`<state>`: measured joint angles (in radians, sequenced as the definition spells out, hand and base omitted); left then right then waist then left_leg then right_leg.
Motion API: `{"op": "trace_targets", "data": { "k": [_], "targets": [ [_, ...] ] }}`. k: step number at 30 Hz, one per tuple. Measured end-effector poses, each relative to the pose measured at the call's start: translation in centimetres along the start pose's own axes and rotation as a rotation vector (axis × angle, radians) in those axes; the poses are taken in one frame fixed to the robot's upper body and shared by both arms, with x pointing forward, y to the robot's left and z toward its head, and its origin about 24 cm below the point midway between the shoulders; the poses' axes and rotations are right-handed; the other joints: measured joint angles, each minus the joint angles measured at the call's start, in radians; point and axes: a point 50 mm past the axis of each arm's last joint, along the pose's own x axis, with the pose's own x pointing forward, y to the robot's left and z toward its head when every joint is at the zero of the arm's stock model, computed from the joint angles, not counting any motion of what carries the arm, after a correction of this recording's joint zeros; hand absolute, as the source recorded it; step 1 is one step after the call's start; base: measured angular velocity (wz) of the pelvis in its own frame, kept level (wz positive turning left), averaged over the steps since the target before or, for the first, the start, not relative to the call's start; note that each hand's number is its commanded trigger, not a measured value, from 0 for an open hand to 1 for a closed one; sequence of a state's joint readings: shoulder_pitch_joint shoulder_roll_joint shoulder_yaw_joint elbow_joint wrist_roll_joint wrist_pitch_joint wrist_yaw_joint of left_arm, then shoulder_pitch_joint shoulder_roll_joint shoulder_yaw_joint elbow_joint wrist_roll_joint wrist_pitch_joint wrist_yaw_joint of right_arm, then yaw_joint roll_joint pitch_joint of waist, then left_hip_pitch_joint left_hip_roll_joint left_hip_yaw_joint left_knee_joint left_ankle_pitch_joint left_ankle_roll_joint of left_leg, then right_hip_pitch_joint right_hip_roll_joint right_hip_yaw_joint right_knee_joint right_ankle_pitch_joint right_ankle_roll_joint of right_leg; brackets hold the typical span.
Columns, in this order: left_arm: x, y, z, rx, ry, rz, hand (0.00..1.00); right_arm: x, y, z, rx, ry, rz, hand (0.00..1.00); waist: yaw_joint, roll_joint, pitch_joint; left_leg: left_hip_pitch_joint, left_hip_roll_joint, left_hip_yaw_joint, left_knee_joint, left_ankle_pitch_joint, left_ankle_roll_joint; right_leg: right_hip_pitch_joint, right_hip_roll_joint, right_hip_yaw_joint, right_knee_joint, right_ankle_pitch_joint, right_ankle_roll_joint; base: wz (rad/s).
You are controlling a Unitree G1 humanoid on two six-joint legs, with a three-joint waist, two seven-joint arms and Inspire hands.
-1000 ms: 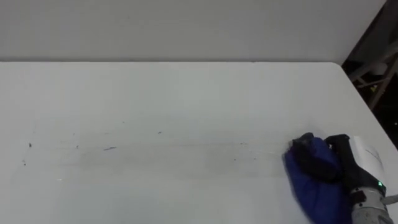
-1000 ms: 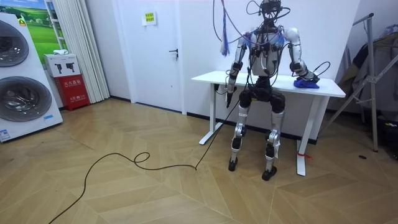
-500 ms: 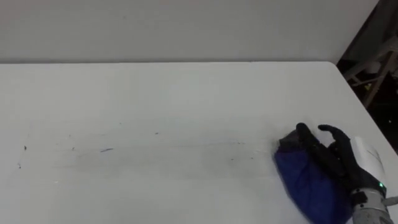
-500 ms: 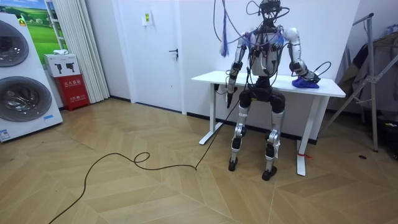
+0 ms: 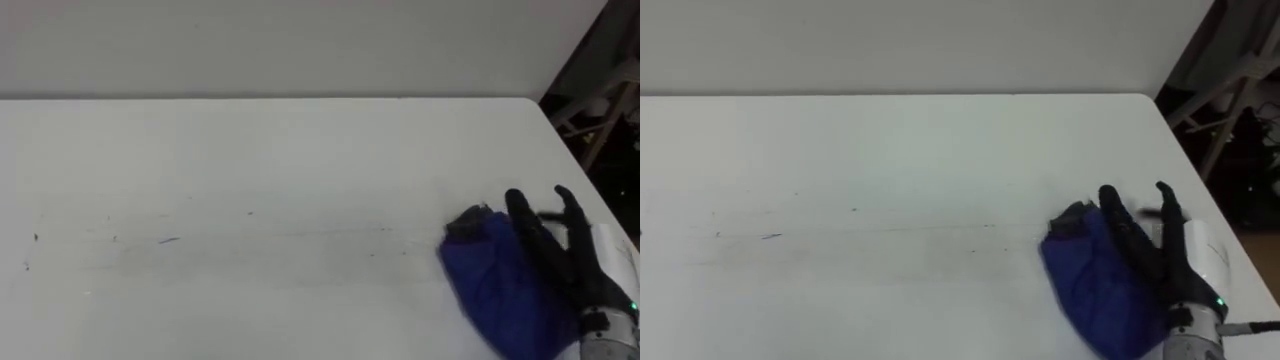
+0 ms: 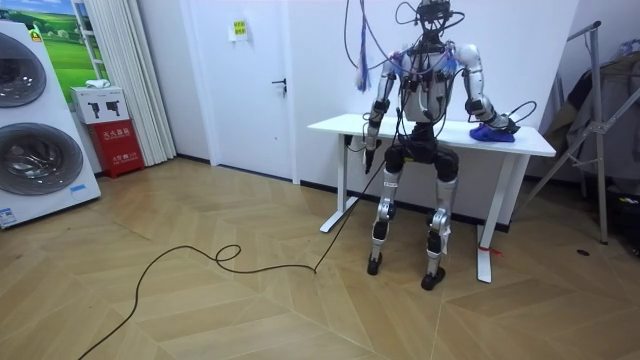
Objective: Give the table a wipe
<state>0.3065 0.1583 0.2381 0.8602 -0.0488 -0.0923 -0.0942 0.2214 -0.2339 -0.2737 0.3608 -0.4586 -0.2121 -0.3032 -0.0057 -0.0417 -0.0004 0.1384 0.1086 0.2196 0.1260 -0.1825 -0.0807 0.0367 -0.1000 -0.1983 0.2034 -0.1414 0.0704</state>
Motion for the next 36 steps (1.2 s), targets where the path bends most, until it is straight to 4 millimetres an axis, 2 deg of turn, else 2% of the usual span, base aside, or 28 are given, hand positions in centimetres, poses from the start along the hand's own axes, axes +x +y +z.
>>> {"op": "trace_targets", "data": {
  "k": [3, 5, 7, 9, 12, 18, 19, 21, 28, 30, 32, 33, 36],
  "targets": [
    [-0.2, 0.7, -0.2, -0.016, 0.002, 0.025, 0.0, 0.1, -2.0, -1.4, 0.099, 0.083, -0.154, 0.0, -0.022, 0.0, -0.0008, -0.006, 0.0, -0.003, 0.002, 0.0, 0.0, -0.001, 0.0, -0.003, 0.0, 0.0, 0.0, 0.02],
    [-0.5, 1.6, -0.6, -0.05, 0.007, 0.065, 0.0, -0.4, -3.9, -3.8, 0.164, 0.198, -0.292, 0.0, -0.029, -0.004, -0.0025, -0.005, 0.0, -0.002, 0.003, 0.0, 0.0, -0.001, 0.0, -0.003, -0.002, -0.001, 0.001, 0.0],
    [-0.6, 2.3, -0.5, -0.074, 0.0, 0.092, 0.0, -1.0, -5.3, -5.6, 0.217, 0.291, -0.412, 0.0, -0.039, -0.012, 0.0006, -0.004, 0.0, -0.001, 0.003, 0.0, 0.0, -0.001, 0.0, -0.002, -0.003, -0.002, 0.002, 0.0],
    [-1.1, 3.1, -1.4, -0.086, 0.022, 0.121, 0.0, -2.1, -6.7, -7.5, 0.255, 0.392, -0.545, 0.0, -0.065, -0.02, 0.0018, -0.003, 0.0, -0.001, 0.003, 0.0, 0.0, -0.001, 0.0, 0.001, -0.002, -0.004, 0.002, 0.0],
    [-1.4, 3.5, -2.0, -0.095, 0.04, 0.139, 0.0, -3.9, -7.9, -10.2, 0.303, 0.55, -0.661, 0.0, -0.087, -0.027, 0.0007, -0.004, 0.0, 0.0, 0.003, 0.0, 0.0, -0.007, -0.001, 0.001, 0.003, -0.007, 0.003, 0.0],
    [-1.5, 3.6, -2.2, -0.132, 0.056, 0.145, 0.0, -7.1, -9.8, -12.9, 0.401, 0.724, -0.879, 0.0, -0.118, -0.034, -0.0029, -0.012, 0.001, 0.003, -0.001, -0.005, -0.001, -0.033, 0.0, 0.008, 0.019, -0.011, 0.001, -0.02],
    [-1.5, 3.6, -2.2, -0.132, 0.059, 0.146, 0.0, -7.4, -9.8, -13.1, 0.407, 0.74, -0.894, 0.0, -0.125, -0.036, -0.0034, -0.013, 0.002, 0.003, -0.001, -0.004, -0.001, -0.033, 0.0, 0.007, 0.02, -0.01, 0.001, 0.0],
    [-1.6, 3.7, -2.5, -0.132, 0.068, 0.149, 0.0, -8.9, -9.6, -14.4, 0.451, 0.838, -0.955, 0.0, -0.132, -0.046, -0.0097, -0.011, 0.002, 0.004, -0.001, -0.005, -0.001, -0.032, 0.001, 0.008, 0.021, -0.01, 0.0, 0.0],
    [-1.8, 3.9, -2.6, -0.166, 0.067, 0.158, 0.0, -12.2, -8.2, -16.8, 0.575, 1.065, -1.048, 0.0, -0.153, -0.062, -0.0032, -0.012, 0.002, 0.007, 0.0, -0.011, -0.001, -0.026, 0.001, 0.01, 0.018, -0.011, 0.002, 0.0],
    [-1.8, 4.0, -2.8, -0.168, 0.082, 0.167, 0.0, -13.9, -7.4, -17.6, 0.552, 1.16, -1.046, 0.0, -0.155, -0.057, -0.0057, -0.022, 0.002, 0.007, 0.002, -0.014, -0.001, -0.034, 0.001, 0.011, 0.017, -0.011, 0.002, 0.0],
    [-1.9, 4.1, -3.1, -0.166, 0.096, 0.176, 0.0, -15.1, -6.9, -18.1, 0.531, 1.222, -1.024, 0.0, -0.16, -0.057, -0.0044, -0.026, 0.002, 0.007, 0.004, -0.015, -0.002, -0.036, 0.001, 0.01, 0.017, -0.013, 0.003, 0.0],
    [-1.9, 4.1, -3.1, -0.165, 0.097, 0.177, 0.0, -16.2, -6.4, -18.5, 0.516, 1.274, -0.996, 0.0, -0.159, -0.048, -0.0099, -0.026, 0.003, 0.006, 0.005, -0.017, -0.002, -0.035, 0.001, 0.009, 0.017, -0.015, 0.004, 0.04],
    [-2.0, 4.0, -3.4, -0.138, 0.122, 0.172, 0.0, -17.9, -5.1, -19.0, 0.507, 1.365, -0.901, 0.0, -0.153, -0.045, -0.0105, -0.021, 0.003, 0.005, 0.004, -0.017, -0.002, -0.028, 0.001, 0.008, 0.017, -0.016, 0.004, 0.01]
  ]
}}
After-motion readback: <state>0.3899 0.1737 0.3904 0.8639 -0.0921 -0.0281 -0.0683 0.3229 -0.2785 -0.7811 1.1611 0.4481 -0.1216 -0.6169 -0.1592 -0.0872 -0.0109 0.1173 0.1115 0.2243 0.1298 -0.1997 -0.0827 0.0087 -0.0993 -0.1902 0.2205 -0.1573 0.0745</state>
